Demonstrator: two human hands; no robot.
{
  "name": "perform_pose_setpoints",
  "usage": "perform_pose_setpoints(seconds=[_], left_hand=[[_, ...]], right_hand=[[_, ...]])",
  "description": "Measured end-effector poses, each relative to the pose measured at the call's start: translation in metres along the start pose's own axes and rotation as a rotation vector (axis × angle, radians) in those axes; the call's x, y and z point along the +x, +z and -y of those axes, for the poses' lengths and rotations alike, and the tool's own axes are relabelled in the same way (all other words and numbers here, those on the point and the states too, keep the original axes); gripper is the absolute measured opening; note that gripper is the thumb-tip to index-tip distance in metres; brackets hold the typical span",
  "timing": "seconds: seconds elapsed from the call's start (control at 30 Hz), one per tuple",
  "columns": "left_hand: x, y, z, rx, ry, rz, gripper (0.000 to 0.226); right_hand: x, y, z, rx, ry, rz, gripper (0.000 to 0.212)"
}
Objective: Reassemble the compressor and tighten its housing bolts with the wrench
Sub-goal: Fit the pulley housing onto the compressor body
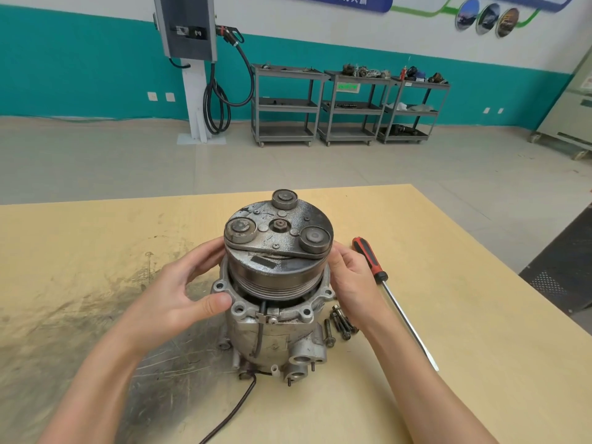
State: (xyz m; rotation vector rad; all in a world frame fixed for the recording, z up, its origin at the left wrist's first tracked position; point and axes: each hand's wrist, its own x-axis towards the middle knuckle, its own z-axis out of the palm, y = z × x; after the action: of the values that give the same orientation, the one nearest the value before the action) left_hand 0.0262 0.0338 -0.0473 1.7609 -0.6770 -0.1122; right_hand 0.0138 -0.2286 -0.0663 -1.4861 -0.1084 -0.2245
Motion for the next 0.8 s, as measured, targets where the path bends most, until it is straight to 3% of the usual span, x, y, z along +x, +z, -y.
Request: perform_pose_setpoints(seconds=[0.13,0.4,0.8], left_hand=[[-0.0007,0.0025,-0.0035,-0.014,-0.005,-0.015,0.096],[-0.0025,0.0003,-0.0027,0.005,-0.025,-0.003,0.098],[-0.0033,-0.0008,-0.0029,0.034,-0.054,0.008,0.100]], right_hand=[[0.0023,0.0014,-0.0018,0.017,-0.021,-0.027,0.072],[0.0021,0.0025,-0.0016,0.039,-0.004,-0.034,0.082],[0.0052,-0.0001,-0.0040,0.069,0.006,-0.005,0.068]])
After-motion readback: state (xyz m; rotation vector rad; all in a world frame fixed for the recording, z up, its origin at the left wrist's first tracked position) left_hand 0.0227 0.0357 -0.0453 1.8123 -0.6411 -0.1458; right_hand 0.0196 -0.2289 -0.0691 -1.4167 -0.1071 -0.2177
